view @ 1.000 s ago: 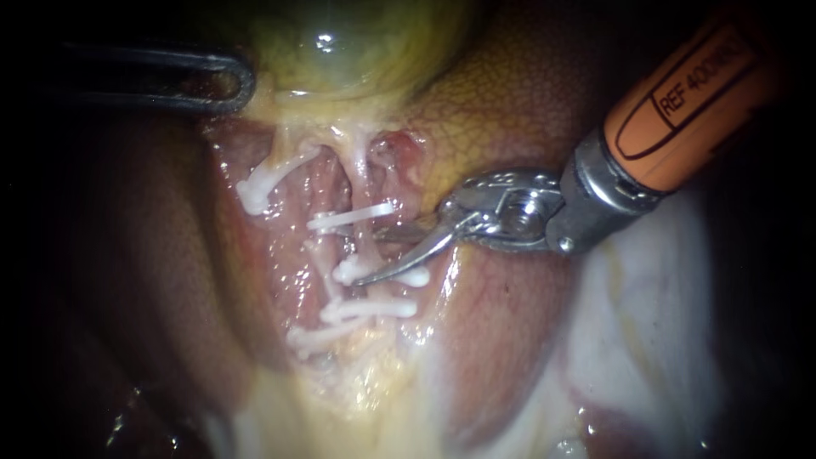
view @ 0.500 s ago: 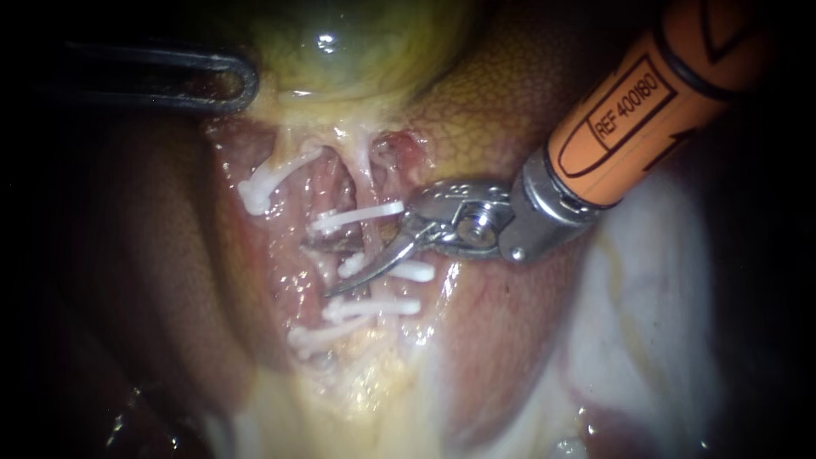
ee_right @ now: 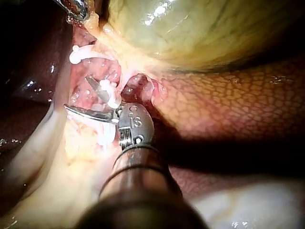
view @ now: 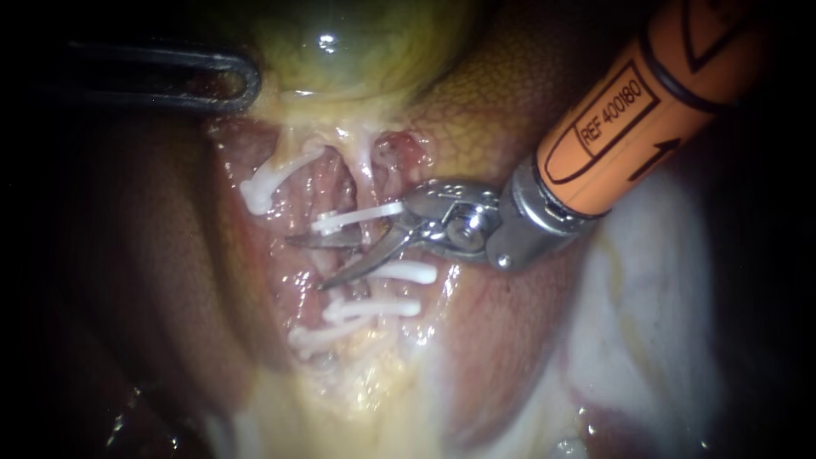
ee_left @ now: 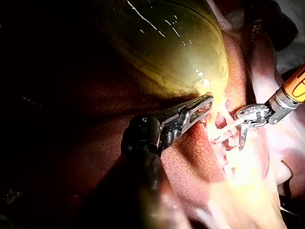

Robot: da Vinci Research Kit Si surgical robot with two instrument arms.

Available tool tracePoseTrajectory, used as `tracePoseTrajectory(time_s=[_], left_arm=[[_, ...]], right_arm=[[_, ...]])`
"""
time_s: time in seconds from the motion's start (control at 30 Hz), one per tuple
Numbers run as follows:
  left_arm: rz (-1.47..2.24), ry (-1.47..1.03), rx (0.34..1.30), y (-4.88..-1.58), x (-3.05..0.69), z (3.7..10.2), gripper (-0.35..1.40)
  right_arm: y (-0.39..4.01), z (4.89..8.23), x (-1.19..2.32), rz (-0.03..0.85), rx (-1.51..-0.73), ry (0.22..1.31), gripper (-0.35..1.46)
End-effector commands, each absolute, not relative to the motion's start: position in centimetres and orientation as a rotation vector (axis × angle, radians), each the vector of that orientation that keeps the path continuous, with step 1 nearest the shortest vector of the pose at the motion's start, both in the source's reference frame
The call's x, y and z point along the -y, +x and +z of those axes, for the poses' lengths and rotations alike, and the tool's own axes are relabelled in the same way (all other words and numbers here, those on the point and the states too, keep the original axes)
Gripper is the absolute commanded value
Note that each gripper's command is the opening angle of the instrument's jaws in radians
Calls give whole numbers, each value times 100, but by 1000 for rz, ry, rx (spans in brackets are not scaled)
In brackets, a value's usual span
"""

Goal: Go to the cutting position right tube

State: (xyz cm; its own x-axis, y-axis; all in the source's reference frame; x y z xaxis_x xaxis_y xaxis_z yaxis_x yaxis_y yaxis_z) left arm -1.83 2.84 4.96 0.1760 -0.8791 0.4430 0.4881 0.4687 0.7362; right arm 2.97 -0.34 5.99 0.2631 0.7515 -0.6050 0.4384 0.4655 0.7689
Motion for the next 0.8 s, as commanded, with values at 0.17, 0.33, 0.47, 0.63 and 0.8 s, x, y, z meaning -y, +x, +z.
tracePoseTrajectory(time_s=[0.17, 0.33, 0.47, 0.63, 0.8], left_arm=[[-1023, 487, 972, -182, -284, 496, -35], [-1023, 487, 972, -182, -284, 495, -35], [-1023, 487, 972, -182, -284, 495, -35], [-1023, 487, 972, -182, -284, 495, -35], [-1023, 487, 972, -182, -284, 495, -35]], right_arm=[[298, 578, 31, 286, -1408, 1189, 68], [296, 565, 28, 295, -1435, 1204, 68], [294, 562, 27, 295, -1438, 1208, 68], [294, 562, 27, 294, -1438, 1209, 68], [294, 562, 27, 293, -1438, 1210, 68]])
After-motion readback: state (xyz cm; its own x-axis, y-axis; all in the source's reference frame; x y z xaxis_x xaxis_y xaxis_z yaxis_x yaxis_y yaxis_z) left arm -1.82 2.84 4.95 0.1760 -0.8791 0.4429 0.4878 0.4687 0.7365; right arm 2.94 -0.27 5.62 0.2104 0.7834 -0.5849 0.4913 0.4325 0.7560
